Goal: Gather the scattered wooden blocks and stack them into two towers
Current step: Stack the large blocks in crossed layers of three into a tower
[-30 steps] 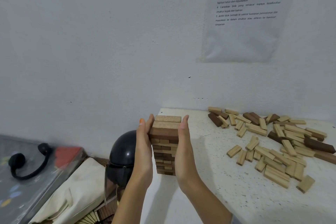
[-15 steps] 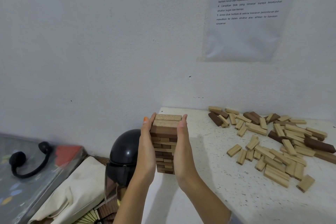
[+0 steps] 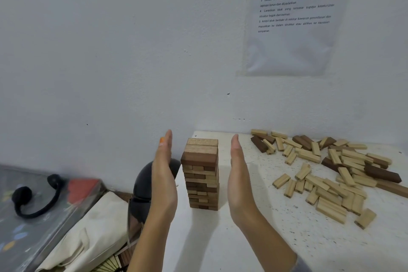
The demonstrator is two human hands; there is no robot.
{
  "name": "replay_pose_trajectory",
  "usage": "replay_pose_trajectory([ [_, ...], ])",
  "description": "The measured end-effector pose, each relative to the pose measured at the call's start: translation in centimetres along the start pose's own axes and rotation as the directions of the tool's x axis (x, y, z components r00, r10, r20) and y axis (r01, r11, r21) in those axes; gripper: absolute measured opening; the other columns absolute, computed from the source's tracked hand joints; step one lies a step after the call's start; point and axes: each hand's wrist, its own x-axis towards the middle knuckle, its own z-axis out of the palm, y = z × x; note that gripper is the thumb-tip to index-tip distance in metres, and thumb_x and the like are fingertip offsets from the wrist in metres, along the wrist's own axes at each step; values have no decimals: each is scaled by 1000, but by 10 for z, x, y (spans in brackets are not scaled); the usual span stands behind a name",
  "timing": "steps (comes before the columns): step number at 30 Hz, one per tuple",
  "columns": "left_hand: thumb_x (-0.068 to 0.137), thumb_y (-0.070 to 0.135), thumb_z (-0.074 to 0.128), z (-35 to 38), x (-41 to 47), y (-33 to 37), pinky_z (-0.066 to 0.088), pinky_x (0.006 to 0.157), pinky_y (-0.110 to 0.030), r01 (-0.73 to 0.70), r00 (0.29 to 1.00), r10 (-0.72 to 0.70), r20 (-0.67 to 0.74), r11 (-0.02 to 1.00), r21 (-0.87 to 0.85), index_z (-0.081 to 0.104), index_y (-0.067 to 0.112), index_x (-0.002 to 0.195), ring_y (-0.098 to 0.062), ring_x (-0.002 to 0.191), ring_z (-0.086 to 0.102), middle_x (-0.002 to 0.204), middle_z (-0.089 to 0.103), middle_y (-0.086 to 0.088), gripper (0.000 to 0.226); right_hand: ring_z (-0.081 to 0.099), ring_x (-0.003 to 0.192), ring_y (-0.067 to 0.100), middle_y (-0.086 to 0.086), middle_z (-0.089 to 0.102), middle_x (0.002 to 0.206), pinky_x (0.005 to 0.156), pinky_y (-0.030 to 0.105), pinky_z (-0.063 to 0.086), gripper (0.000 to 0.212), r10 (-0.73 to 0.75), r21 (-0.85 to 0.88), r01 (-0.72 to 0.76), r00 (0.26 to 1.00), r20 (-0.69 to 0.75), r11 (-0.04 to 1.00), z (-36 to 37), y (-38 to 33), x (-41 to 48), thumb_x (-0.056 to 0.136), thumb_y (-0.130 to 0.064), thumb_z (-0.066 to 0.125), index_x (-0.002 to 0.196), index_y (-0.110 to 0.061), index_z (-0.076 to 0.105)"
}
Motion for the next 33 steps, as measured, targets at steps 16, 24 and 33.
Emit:
replay_pose_trajectory([
  [16,97,46,31,114,-38,28,32,101,-4,-328,877,318,359,944,-37,53,26,136,9,127,45,136,56,18,49,67,101,13,0,72,108,90,27,53,30,-262,20,284,906,-331,959,-102,-61,-5,98,-4,41,108,-12,68],
  [24,96,5,52,176,-41,-17,47,96,-21,-271,828,223,514,962,19,62,25,117,2,114,56,116,66,15,31,65,71,15,7,72,81,69,23,53,29,-240,-89,224,875,-420,971,-181,-54,-1,90,8,44,89,-5,70],
  [33,94,4,49,230,-40,-86,44,82,-9,-232,740,11,672,942,240,68,19,107,5,103,58,108,67,12,27,63,66,15,12,70,81,58,13,50,30,-218,-221,109,799,-561,969,-279,-24,17,90,11,43,86,-4,69],
])
